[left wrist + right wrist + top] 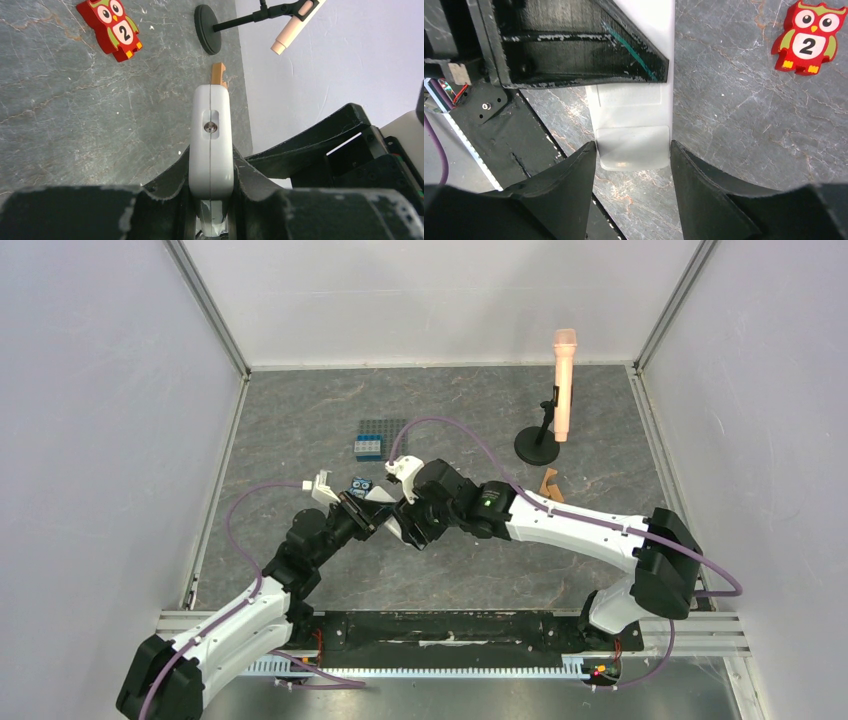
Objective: Load the batteries into the remote control
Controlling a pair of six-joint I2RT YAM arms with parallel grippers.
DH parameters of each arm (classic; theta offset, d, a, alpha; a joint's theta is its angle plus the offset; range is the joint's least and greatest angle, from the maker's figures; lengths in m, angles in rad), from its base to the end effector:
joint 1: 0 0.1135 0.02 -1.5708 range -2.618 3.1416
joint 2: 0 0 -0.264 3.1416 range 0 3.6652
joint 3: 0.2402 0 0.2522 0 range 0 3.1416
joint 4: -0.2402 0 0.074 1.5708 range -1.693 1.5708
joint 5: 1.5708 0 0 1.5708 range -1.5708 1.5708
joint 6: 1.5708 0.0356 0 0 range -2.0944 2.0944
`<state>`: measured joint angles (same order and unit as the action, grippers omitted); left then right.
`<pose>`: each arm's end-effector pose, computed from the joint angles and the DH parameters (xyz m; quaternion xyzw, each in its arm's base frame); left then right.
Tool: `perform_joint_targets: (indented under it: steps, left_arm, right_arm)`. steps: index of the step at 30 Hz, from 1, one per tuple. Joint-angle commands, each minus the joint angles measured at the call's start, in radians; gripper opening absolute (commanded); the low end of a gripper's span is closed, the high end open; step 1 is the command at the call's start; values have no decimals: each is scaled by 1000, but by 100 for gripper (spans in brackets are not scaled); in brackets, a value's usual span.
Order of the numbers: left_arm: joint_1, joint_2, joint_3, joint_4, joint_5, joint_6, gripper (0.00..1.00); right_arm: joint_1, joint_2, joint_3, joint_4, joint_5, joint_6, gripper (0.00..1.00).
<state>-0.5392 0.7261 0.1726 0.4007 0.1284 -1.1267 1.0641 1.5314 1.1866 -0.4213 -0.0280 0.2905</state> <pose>0.1440 -0.0915 0.1944 -0.1793 0.7371 -0.5135 0.4010 0.1638 0.2972 0.2750 -0.3521 0.8500 0.2554 0.2970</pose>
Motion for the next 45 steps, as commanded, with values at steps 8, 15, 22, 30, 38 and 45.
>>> perform_joint_targets:
  steps: [8,15,22,30,38,45]
  left_arm:
    - [-8,4,35,72,-11,-50,2]
    - [-7,7,39,69,-12,-52,2]
    - [-7,0,45,82,-10,-84,2]
    - [-7,-9,67,99,23,-180,2]
    - [-7,-32,54,120,32,-256,2]
    - [-7,-32,42,160,35,-322,2]
  right_arm:
    - [4,-47,60,21,19,-18,63]
    - [3,-108,52,43,85,29,84]
    - [-35,-230,-67,139,132,194,90]
    - [-76,-440,-384,413,165,563,84]
    - [-76,-462,-482,546,143,697,84]
    - [-76,-440,-520,639,84,781,83]
